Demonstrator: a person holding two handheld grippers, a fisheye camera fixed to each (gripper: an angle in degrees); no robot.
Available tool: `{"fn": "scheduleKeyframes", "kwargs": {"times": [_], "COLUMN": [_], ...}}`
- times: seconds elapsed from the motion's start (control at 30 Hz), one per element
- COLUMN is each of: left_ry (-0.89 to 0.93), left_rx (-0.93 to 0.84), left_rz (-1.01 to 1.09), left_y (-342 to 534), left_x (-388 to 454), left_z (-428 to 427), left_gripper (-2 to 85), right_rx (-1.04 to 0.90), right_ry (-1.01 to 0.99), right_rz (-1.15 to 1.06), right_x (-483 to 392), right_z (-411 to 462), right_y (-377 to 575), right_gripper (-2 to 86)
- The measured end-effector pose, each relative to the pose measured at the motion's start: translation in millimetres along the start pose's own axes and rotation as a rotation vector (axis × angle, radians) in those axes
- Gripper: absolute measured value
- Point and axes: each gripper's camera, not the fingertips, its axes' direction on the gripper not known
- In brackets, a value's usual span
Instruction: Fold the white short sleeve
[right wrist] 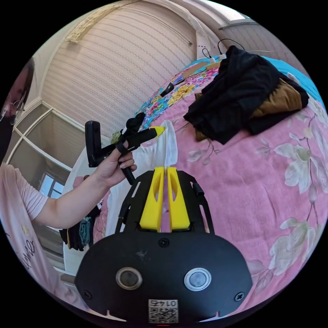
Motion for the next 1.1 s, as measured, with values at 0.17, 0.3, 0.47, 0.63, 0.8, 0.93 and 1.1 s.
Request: {"fn": "scheduleKeyframes", "kwargs": {"times": [0.17, 0.3, 0.47, 0.63, 0.8, 0.93, 1.1], "left_ry": [-0.042, -0.014, 0.021, -0.182, -0.404, -0.532, -0.575], "left_rx": [-0.278, -0.278, -0.091, 0.039, 0.057, 0.076, 0.161], "left_rz": [0.078, 0.097, 0.047, -0.138, -0.511, -0.798, -0.962], "left_y": [-21, -18, -9, 75, 208, 308, 365], "left_x": [9, 1, -17, -51, -89, -103, -118], "left_z": [69, 63, -46, -184, -300, -376, -426], "left_gripper": [-0.6, 2.0, 6.2, 5.6, 4.8, 4.1, 2.9], "right_rx": [-0.023, -0.104, -0.107, -0.132, -0.203, -0.379, -0.533], "right_ry": [0.052, 0.096, 0.100, 0.119, 0.181, 0.130, -0.076], "right_rz": [0.103, 0.185, 0.183, 0.143, -0.018, -0.321, -0.597], "right_x": [-5, -9, -37, -68, -128, -226, -363], "right_z": [6, 23, 22, 10, 9, 66, 166], "right_y": [-8, -16, -32, -42, -63, -89, -114], "right_gripper": [0.7, 0.8, 1.3, 2.1, 2.3, 2.4, 3.1]}}
